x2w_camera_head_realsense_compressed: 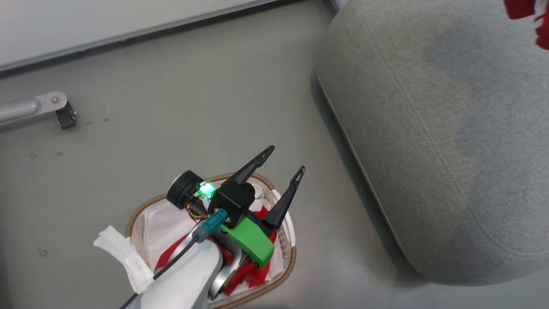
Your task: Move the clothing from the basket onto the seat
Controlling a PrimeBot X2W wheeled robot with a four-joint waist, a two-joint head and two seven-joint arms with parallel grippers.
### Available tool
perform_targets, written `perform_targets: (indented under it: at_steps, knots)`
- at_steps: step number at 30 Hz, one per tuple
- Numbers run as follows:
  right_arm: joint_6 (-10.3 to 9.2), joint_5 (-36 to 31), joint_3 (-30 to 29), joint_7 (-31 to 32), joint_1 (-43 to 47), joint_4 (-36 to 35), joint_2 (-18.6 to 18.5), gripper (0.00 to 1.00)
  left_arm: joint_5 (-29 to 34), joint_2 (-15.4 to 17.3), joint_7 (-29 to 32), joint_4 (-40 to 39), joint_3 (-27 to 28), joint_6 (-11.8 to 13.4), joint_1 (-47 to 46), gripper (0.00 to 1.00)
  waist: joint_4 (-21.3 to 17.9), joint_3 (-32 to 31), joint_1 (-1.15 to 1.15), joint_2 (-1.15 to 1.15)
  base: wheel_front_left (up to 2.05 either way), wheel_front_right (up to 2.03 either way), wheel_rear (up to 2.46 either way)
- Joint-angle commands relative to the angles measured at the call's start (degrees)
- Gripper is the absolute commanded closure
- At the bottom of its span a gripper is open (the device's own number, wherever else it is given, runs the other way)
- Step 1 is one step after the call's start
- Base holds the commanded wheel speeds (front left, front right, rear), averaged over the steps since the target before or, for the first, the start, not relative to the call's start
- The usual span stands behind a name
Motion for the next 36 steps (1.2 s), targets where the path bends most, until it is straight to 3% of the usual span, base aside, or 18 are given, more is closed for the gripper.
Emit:
perform_targets:
  at_steps: [1, 8, 20, 23, 24, 25, 36]
  knots:
    - [-0.08, -0.4, -0.7, -0.1, -1.1, 1.7, -0.7, 1.00, 0.8, 0.6, 0.3, -0.7, 0.2, 0.1, -1.6, 0.00, 5.9, 6.7, -0.01, 0.00, 0.00, 0.00, 0.00]
    - [-0.08, -3.1, -5.6, -0.2, -2.3, 10.7, -3.2, 1.00, 2.0, 0.9, 1.5, -3.7, -0.5, 0.6, -4.1, 0.00, 8.1, 12.1, -0.01, 0.00, 0.00, 0.00, 0.00]
    - [-0.08, -7.7, -8.1, -0.2, 2.8, 19.9, 0.0, 0.99, 1.6, 2.1, 1.3, -3.9, 0.0, 1.7, -4.3, 0.00, 8.1, 14.6, -0.01, 0.00, 0.00, 0.00, 0.00]
    - [-0.08, -7.8, -7.8, -0.2, 4.0, 19.4, 0.6, 0.44, 1.3, 2.1, 1.3, -3.6, 0.0, 1.9, -4.3, 0.00, 7.7, 14.4, -0.01, 0.00, 0.00, 0.00, 0.00]
    - [-0.08, -7.7, -7.6, -0.2, 4.4, 19.1, 0.9, 0.14, 1.2, 2.0, 1.1, -3.6, 0.1, 2.0, -4.3, 0.00, 7.6, 14.3, -0.01, 0.00, 0.00, 0.00, 0.00]
    - [-0.08, -7.4, -7.6, -0.2, 5.0, 18.7, 1.0, 0.00, 1.0, 1.9, 1.0, -3.5, 0.2, 2.0, -4.3, 0.00, 7.5, 14.1, -0.01, 0.00, 0.00, 0.00, 0.00]
    - [-0.08, -3.4, -3.0, -0.2, 15.3, 13.9, 2.8, 0.00, -0.7, 1.4, -1.0, -1.6, 1.3, 2.9, -3.0, 0.00, 6.1, 10.0, -0.01, 0.00, 0.00, 0.00, 0.00]
